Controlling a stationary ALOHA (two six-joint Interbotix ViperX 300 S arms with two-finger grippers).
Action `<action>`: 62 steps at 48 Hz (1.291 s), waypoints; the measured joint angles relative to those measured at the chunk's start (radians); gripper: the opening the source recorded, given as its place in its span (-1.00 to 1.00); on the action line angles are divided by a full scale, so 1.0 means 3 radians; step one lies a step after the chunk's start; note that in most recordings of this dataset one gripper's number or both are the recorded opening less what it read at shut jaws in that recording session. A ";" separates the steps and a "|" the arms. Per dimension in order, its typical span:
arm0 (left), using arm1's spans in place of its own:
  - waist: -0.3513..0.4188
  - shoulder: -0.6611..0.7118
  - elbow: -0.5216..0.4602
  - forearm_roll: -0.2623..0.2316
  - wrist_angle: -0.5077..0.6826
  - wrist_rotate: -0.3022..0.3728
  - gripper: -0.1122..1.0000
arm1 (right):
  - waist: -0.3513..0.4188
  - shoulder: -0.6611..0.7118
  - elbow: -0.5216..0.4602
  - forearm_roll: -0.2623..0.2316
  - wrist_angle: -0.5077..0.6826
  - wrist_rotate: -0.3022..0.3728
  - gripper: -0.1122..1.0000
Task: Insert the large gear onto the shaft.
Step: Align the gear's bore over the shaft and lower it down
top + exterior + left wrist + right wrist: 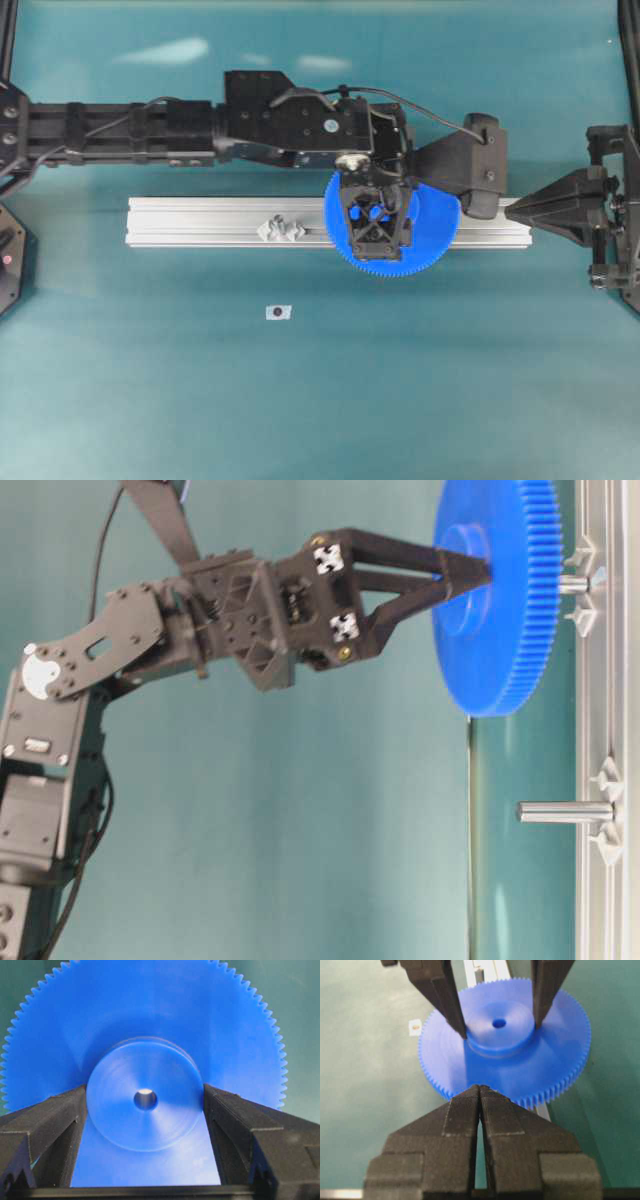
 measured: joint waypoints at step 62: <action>0.0174 0.0128 -0.0092 -0.0015 -0.0005 0.0056 0.58 | -0.0005 -0.0031 0.0000 0.0000 0.0000 0.0000 -0.67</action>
